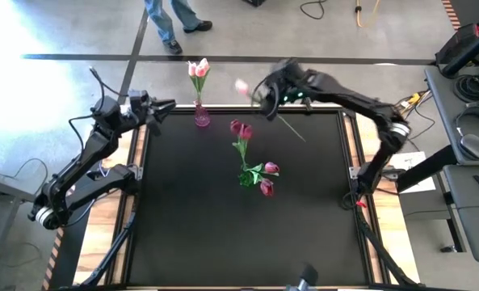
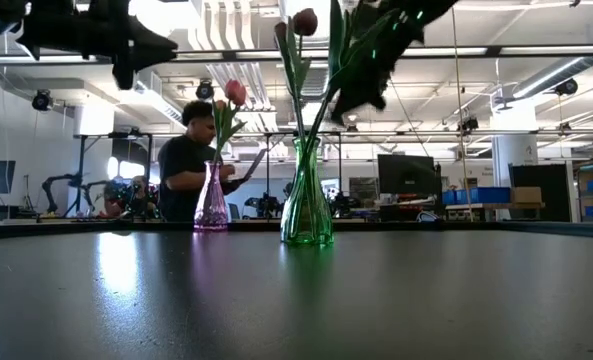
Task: Sort flowers into vase by color
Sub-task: Put the pink flower into the violet vase
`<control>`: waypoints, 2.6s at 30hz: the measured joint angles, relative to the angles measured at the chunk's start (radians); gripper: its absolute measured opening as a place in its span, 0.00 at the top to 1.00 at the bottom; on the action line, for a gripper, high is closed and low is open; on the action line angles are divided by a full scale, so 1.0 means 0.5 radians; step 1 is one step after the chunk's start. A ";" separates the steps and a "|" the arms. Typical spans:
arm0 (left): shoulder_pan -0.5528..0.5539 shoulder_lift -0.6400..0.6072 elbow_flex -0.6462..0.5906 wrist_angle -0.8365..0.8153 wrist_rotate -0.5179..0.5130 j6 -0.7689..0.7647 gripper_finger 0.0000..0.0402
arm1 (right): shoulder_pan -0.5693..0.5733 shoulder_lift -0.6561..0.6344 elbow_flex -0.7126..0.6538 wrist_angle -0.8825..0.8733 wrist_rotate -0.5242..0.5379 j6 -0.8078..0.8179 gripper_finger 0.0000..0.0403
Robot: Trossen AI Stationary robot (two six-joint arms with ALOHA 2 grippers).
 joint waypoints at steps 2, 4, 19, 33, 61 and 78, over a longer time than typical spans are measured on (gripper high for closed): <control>0.001 0.025 0.000 0.134 0.039 -0.077 0.81 | 0.002 -0.136 0.015 0.181 0.012 0.099 0.98; 0.000 0.050 0.000 0.243 0.045 -0.134 0.81 | 0.016 -0.251 0.017 0.441 0.017 0.195 0.98; 0.000 0.292 0.192 0.375 0.337 -0.115 0.69 | 0.407 -0.172 0.017 2.057 0.025 0.499 0.98; -0.084 0.909 1.142 -0.270 0.813 0.298 0.67 | 0.612 0.295 0.395 2.283 0.025 0.561 0.98; -0.280 1.122 1.490 -0.543 0.910 0.611 0.98 | 0.620 0.523 0.899 1.879 0.043 0.364 0.91; 0.028 0.876 0.984 -0.166 0.224 0.737 1.00 | 0.664 0.170 0.899 1.252 0.553 -0.073 0.58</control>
